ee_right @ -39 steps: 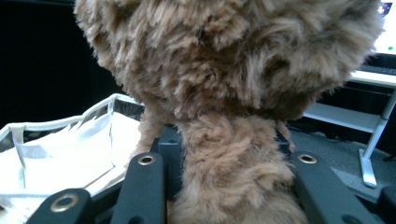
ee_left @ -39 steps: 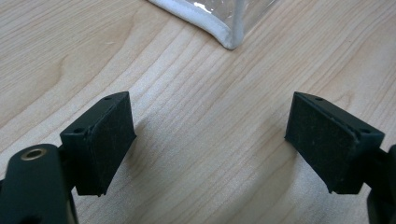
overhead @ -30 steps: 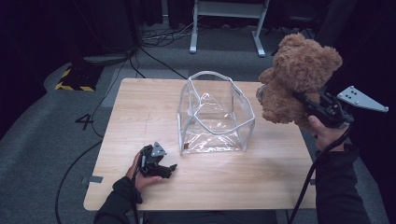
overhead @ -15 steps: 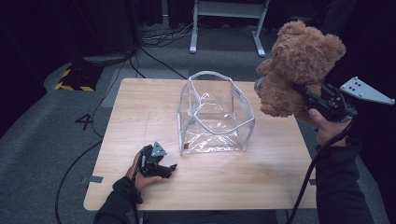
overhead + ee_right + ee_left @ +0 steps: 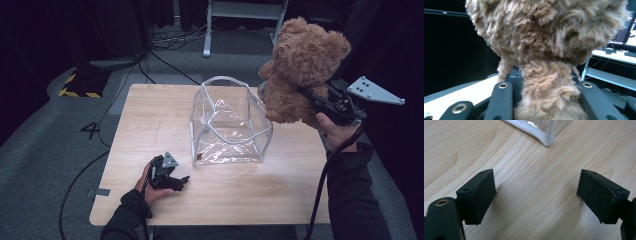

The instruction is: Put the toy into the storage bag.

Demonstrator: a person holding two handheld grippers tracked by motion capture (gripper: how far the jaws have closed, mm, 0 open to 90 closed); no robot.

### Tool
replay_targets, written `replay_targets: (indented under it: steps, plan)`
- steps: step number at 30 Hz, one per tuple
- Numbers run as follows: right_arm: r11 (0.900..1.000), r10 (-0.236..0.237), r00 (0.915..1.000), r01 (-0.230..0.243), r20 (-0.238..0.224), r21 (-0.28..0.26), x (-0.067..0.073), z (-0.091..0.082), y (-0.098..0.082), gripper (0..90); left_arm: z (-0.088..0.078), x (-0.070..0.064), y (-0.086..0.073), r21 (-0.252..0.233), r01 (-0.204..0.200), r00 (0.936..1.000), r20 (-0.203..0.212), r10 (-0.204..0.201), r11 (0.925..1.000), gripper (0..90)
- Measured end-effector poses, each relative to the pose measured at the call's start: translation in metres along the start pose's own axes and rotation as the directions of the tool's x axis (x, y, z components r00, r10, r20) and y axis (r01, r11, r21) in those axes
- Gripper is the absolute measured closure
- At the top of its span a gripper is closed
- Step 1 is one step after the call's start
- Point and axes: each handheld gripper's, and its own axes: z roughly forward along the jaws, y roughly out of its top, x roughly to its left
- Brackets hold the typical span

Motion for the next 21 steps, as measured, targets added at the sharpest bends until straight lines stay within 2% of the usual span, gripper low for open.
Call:
replay_targets:
  steps: [12,21]
  plan:
    - [1.000,-0.020,0.9995,0.019,-0.023,-0.007,0.014,0.014,0.009,64.5,0.000,0.000,0.000,0.000,-0.001,1.0000,0.000,0.001,1.0000,15.5]
    - [1.000,-0.020,0.9994,0.020,-0.028,-0.011,0.018,0.020,0.013,65.3,0.000,0.000,0.000,0.000,0.000,1.0000,0.000,0.000,1.0000,15.5]
